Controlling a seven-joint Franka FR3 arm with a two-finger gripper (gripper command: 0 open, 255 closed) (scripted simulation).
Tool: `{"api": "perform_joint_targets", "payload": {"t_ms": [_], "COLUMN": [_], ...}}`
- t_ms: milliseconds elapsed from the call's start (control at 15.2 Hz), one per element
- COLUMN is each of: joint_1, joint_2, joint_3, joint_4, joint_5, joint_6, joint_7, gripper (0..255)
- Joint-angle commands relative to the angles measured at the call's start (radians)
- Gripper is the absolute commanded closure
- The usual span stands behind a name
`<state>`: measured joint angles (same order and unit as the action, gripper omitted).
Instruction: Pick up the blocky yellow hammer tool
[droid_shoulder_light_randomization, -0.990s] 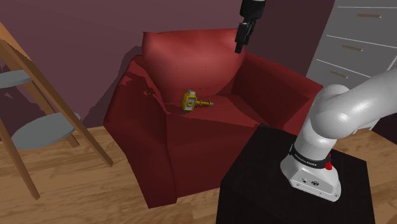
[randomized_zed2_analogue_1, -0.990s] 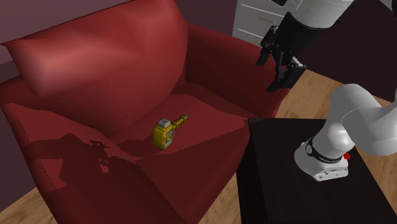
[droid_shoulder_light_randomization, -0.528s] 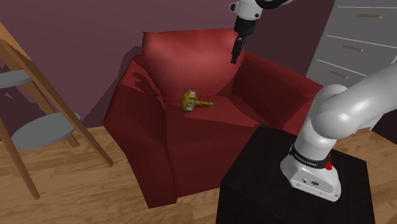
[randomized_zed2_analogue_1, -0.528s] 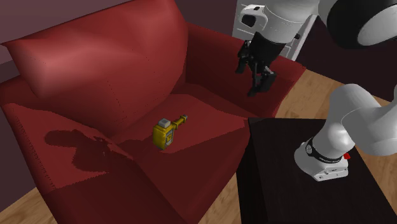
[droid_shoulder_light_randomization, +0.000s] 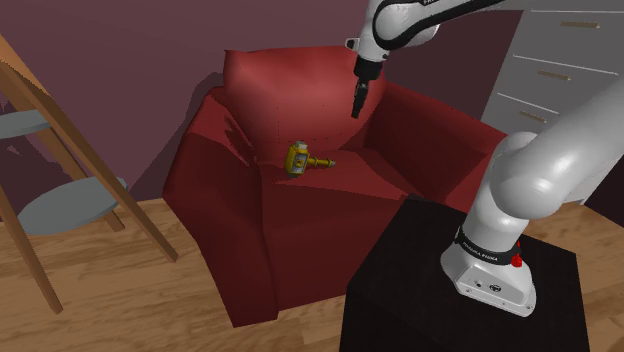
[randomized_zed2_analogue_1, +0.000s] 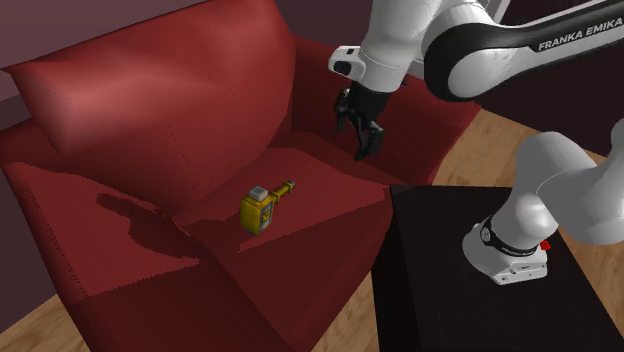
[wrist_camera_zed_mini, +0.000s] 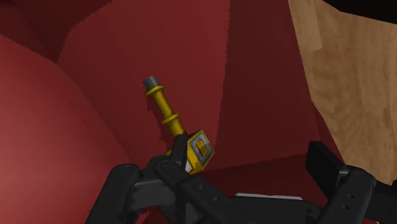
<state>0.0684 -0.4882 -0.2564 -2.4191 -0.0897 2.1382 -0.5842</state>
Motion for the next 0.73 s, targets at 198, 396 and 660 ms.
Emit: {"api": "perform_joint_targets", "payload": {"t_ms": [198, 396, 660], "joint_1": [0.054, 0.088, 0.114], "joint_2": [0.187, 0.311, 0.49], "joint_3": [-0.103, -0.156, -0.197], "joint_4": [0.043, 0.09, 0.178], "joint_5": [0.077, 0.162, 0.317], "joint_6": [0.134, 0.193, 0.24], "joint_7": [-0.207, -0.349, -0.559], "gripper": [0, 0, 0]}}
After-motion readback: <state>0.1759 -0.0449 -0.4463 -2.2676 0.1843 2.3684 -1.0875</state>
